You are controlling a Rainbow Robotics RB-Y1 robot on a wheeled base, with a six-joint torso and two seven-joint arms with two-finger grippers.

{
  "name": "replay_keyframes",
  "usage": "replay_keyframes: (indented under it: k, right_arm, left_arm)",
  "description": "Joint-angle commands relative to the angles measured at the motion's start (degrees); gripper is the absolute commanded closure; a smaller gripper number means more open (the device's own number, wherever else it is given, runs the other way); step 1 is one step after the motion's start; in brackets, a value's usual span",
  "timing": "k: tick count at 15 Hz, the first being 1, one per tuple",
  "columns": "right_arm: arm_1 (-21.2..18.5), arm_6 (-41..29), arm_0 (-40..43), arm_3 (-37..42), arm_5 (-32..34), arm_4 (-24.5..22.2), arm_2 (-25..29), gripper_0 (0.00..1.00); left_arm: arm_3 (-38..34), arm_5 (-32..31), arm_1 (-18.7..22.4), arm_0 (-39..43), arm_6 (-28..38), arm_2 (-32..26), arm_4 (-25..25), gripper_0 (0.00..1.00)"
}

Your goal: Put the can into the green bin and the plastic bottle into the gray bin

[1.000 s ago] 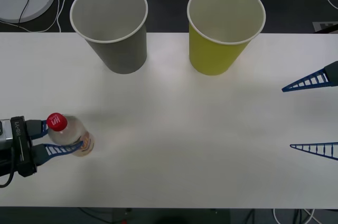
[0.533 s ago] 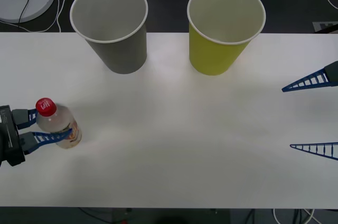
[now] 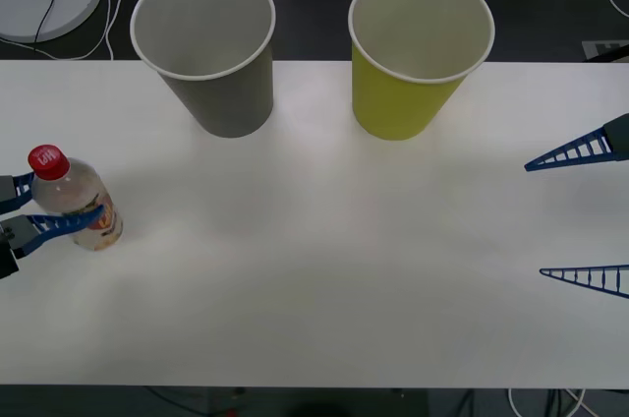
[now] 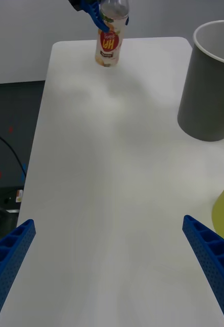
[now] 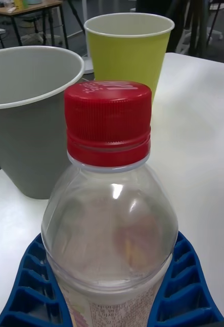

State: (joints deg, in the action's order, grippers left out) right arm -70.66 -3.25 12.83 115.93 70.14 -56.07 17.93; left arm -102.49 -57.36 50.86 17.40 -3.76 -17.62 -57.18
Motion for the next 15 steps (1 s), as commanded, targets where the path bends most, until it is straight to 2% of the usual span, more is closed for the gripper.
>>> replay_keyframes:
  k: [1,8,15]
  right_arm:
    - [0.0,0.0,0.0,0.0,0.0,0.0,0.0,0.0]
    - [0.0,0.0,0.0,0.0,0.0,0.0,0.0,0.0]
    - [0.0,0.0,0.0,0.0,0.0,0.0,0.0,0.0]
  left_arm:
    - [-0.1,1.4,1.5,0.0,1.7,-0.4,0.6,1.0]
    - [-0.6,2.3,6.5,0.0,7.6,-2.2,1.0,1.0]
    - [-0.8,2.8,13.9,0.0,14.8,-3.9,1.0,1.0]
